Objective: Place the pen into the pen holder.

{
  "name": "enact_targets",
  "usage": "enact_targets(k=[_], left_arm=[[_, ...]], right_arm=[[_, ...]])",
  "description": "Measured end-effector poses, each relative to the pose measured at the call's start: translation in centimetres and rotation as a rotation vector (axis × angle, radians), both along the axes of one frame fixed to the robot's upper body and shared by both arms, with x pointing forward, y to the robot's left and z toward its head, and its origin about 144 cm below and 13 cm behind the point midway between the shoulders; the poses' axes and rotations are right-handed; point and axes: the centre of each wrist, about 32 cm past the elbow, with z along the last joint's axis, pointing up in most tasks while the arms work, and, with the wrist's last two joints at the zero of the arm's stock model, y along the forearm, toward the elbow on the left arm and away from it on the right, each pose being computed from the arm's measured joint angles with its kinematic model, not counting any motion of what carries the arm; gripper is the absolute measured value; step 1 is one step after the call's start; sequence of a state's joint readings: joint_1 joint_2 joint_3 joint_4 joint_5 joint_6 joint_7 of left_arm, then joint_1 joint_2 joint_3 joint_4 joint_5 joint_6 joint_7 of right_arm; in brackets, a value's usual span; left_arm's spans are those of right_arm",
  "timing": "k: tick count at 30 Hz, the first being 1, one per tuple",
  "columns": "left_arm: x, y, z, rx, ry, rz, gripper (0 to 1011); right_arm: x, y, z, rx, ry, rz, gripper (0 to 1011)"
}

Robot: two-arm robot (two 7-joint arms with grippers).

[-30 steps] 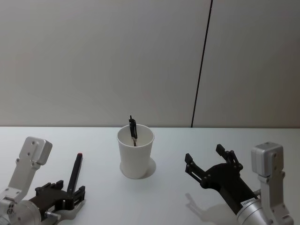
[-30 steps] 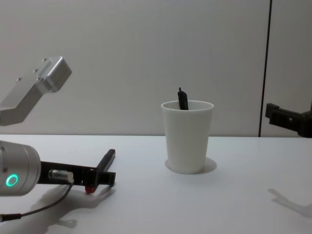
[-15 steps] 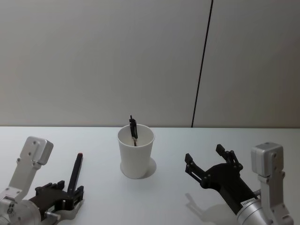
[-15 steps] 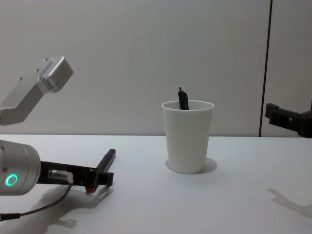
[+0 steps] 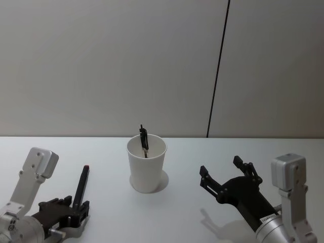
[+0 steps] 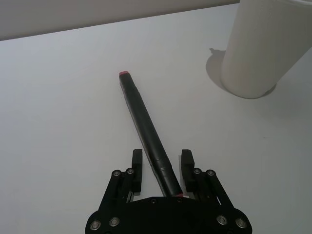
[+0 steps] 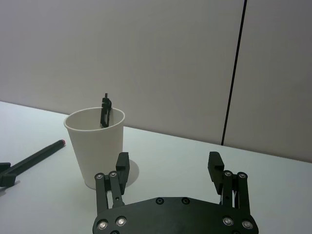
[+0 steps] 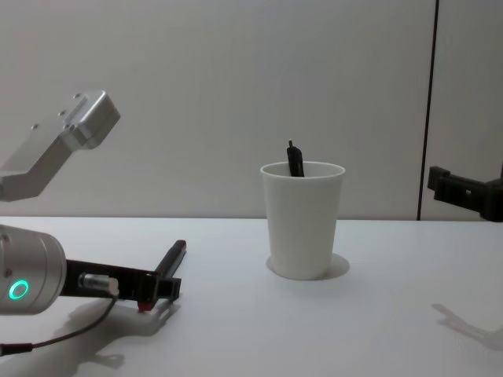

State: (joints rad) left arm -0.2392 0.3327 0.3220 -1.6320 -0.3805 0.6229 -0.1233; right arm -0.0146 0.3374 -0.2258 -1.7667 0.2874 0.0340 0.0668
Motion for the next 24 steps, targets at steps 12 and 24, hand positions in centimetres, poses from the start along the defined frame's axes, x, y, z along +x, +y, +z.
enact_targets(k=[12, 24], left_arm=[[-0.09, -0.02, -0.04, -0.001, -0.002, 0.001, 413], [-0.32, 0.1, -0.18, -0.009, -0.017, 0.01, 338]], right_arm=[[0.0, 0.0, 0.0, 0.0, 0.0, 0.0, 1001], [0.0, 0.0, 0.0, 0.0, 0.0, 0.0, 1001]])
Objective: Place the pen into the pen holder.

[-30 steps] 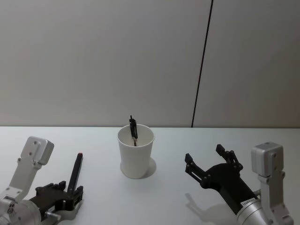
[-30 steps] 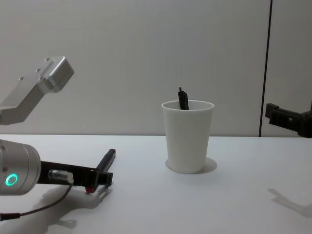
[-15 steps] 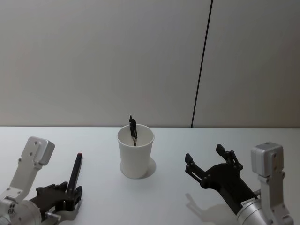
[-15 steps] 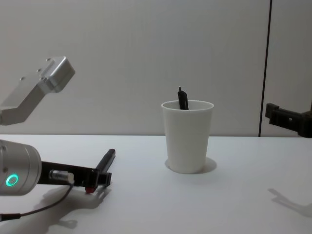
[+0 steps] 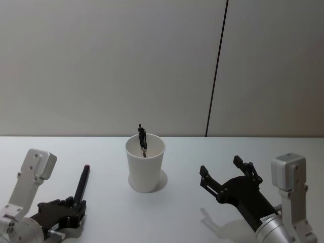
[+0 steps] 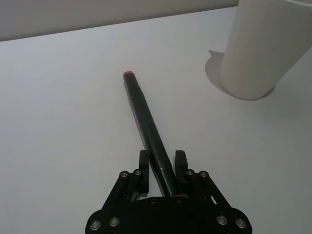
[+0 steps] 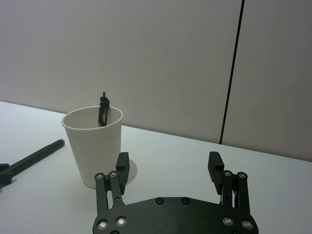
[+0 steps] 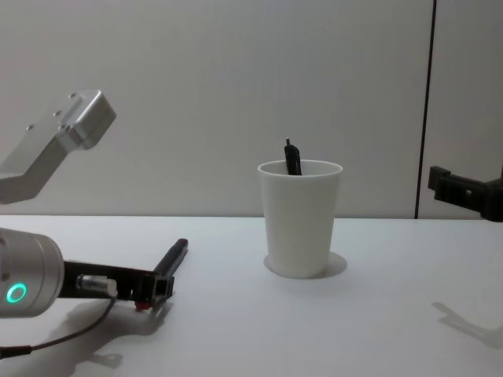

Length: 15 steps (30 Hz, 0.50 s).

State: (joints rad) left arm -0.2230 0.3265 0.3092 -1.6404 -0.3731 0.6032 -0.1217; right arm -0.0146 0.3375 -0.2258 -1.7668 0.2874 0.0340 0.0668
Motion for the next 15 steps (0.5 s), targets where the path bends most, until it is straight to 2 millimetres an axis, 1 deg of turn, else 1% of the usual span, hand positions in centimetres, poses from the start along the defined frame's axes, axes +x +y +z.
enact_targets(k=[15], left_arm=[[-0.1, 0.05, -0.03, -0.002, -0.008, 0.005, 238]], right_arm=[[0.0, 0.0, 0.0, 0.0, 0.0, 0.0, 1001]])
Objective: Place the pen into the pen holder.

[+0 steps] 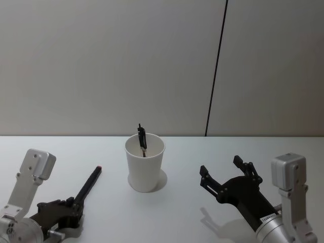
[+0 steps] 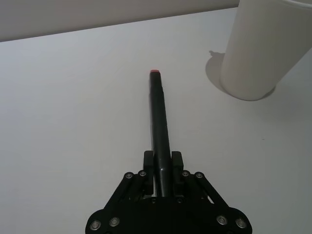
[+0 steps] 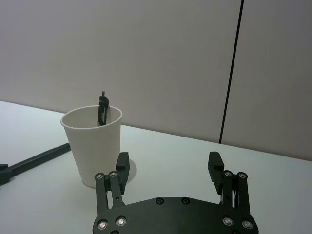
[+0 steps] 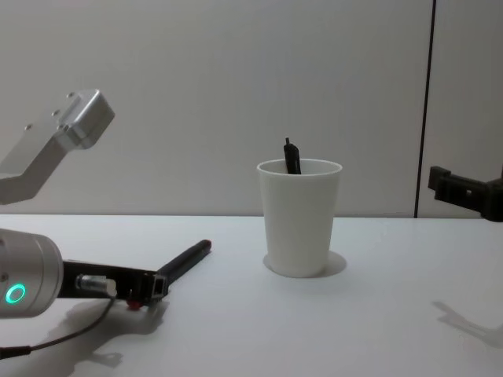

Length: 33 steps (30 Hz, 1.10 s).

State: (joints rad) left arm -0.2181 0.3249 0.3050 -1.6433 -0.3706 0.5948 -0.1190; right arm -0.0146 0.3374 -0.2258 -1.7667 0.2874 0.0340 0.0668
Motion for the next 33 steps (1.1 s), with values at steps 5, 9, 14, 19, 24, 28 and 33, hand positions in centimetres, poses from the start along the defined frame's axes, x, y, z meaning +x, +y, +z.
enact_targets(k=[5, 9, 14, 19, 24, 28, 33], left_arm=[[0.0, 0.01, 0.02, 0.0, -0.001, 0.001, 205], [0.0, 0.02, 0.03, 0.0, -0.002, 0.001, 202], [0.01, 0.03, 0.05, 0.0, -0.004, 0.002, 201], [0.01, 0.04, 0.06, 0.0, -0.005, 0.002, 202], [-0.05, 0.11, 0.01, -0.007, -0.012, 0.007, 202], [-0.18, 0.19, -0.01, -0.021, -0.033, 0.015, 202], [-0.41, 0.33, -0.02, -0.044, -0.077, 0.027, 202]], right_arm=[[0.0, 0.0, 0.0, 0.0, 0.0, 0.0, 1001], [0.0, 0.0, 0.0, 0.0, 0.0, 0.0, 1001], [0.0, 0.0, 0.0, 0.0, 0.0, 0.0, 1001], [0.0, 0.0, 0.0, 0.0, 0.0, 0.0, 1001], [0.0, 0.0, 0.0, 0.0, 0.0, 0.0, 1001], [0.0, 0.0, 0.0, 0.0, 0.0, 0.0, 1001], [0.0, 0.0, 0.0, 0.0, 0.0, 0.0, 1001]])
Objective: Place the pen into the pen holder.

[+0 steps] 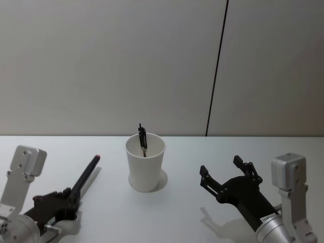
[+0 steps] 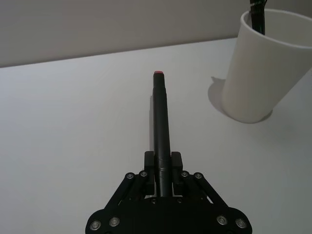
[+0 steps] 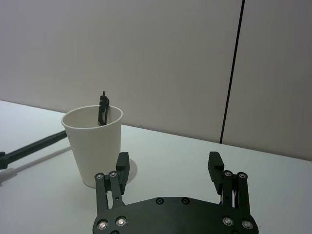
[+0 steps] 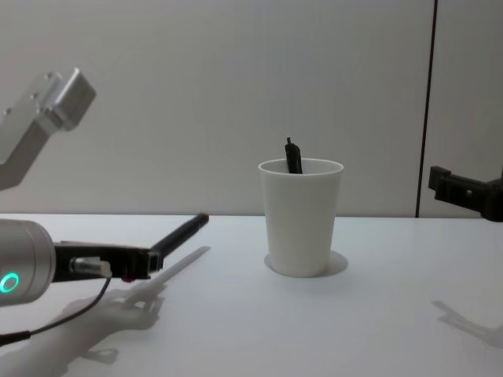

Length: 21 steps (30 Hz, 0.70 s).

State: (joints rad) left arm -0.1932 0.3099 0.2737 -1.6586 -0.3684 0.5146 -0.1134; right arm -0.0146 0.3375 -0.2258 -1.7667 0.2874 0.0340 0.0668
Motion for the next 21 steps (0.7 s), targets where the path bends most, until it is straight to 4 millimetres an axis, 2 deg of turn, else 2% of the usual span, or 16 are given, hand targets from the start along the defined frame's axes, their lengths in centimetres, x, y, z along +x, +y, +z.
enact_targets(k=[21], left_arm=[[-0.99, 1.01, 0.28, -0.128, -0.284, 0.015, 202]], right_arm=[[0.0, 0.0, 0.0, 0.0, 0.0, 0.0, 1001]])
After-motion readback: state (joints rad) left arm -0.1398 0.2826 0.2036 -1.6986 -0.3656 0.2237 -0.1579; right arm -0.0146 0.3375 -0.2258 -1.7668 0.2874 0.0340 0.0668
